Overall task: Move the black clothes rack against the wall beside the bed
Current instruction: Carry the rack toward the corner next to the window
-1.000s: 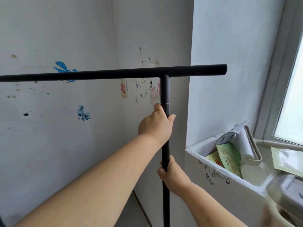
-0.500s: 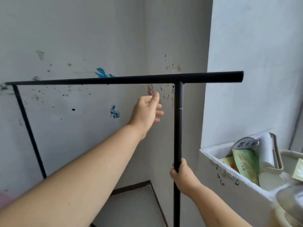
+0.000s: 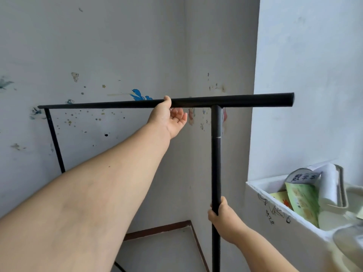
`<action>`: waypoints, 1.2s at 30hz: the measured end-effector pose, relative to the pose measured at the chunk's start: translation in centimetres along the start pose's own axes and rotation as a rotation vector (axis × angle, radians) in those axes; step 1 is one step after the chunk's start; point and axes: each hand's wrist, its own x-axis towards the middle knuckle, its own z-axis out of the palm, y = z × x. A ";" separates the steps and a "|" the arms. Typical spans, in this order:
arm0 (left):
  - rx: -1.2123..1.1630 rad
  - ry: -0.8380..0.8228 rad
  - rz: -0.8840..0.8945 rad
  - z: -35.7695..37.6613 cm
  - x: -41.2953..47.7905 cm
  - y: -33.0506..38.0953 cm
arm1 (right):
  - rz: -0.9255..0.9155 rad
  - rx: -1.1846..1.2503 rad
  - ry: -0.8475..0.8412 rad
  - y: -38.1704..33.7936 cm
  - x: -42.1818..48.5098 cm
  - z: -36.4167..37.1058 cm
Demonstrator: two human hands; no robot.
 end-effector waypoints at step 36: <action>-0.077 0.066 0.107 3.3 2.7 -1.7 | -0.202 -0.384 0.012 1.4 4.8 -0.9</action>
